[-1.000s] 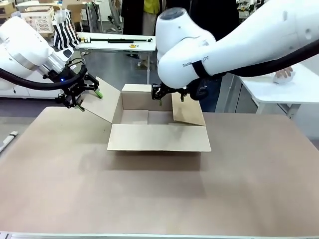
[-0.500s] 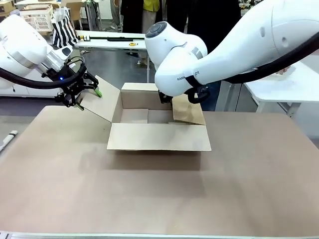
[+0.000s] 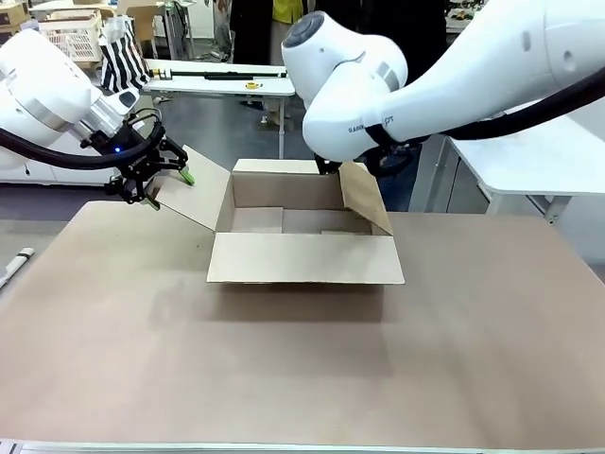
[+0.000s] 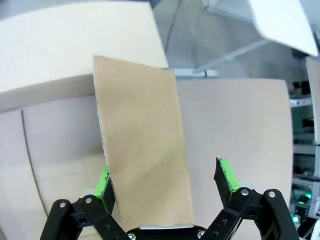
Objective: Pack the gift set into the box.
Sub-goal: Place both hands on the side flaps of the Package Box and spread them outward.
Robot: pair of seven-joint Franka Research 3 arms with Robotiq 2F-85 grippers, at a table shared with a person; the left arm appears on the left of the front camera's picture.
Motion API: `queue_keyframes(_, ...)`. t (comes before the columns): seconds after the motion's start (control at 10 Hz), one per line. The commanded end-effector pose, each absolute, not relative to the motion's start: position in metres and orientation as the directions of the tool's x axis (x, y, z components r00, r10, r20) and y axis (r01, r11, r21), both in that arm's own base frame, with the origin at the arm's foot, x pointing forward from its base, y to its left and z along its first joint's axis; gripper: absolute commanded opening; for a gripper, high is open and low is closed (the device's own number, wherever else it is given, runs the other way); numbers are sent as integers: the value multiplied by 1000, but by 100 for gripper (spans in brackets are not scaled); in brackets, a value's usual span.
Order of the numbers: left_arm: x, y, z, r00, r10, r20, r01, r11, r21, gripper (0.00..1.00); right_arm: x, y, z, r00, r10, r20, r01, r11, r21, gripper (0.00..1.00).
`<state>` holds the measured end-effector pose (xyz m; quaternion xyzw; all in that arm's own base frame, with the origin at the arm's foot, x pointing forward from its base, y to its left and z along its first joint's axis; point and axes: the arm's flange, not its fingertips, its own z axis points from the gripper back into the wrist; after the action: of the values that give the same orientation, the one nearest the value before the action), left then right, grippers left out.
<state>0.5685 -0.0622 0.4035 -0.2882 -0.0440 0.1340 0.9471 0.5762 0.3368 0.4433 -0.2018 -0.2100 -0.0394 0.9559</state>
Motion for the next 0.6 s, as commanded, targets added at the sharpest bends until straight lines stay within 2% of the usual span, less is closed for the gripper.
queue_keyframes(0.0, 566, -61, 405, 960, 280, 2, -232, 798, -556, 100, 564, 316, 452, 898, -11, 440, 194, 907, -374, 100)
queue_keyframes(0.3, 566, -61, 405, 960, 280, 2, -232, 798, -556, 100, 555, 285, 477, 885, -65, 460, 260, 890, -374, 100)
queue_keyframes(0.5, 566, -61, 405, 960, 280, 2, -232, 798, -556, 100, 547, 264, 484, 877, -110, 467, 285, 903, -322, 100)
